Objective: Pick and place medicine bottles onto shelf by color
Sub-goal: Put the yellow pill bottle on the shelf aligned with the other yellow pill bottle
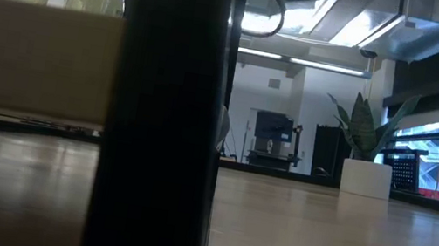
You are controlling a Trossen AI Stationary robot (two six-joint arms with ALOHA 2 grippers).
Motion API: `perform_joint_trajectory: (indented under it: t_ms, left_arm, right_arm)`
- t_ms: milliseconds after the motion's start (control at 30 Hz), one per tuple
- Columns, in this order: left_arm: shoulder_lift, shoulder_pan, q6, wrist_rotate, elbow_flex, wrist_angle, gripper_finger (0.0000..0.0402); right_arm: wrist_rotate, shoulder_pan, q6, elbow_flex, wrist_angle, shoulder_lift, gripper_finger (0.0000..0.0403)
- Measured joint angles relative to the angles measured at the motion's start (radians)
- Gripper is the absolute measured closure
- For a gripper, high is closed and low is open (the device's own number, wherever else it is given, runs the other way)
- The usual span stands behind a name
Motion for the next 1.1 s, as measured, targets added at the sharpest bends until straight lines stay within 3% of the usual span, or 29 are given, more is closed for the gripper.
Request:
perform_joint_trajectory:
  t_ms: [833,1100]
  left_arm:
    - [0.076,0.005,0.072,0.015,0.000,0.129,0.0160]
    - [0.076,0.008,0.072,0.015,0.000,0.121,0.0204]
  right_arm:
    - [0.000,0.000,-0.003,0.000,0.001,0.000,0.0155]
    - [0.000,0.000,-0.003,0.000,0.001,0.000,0.0155]
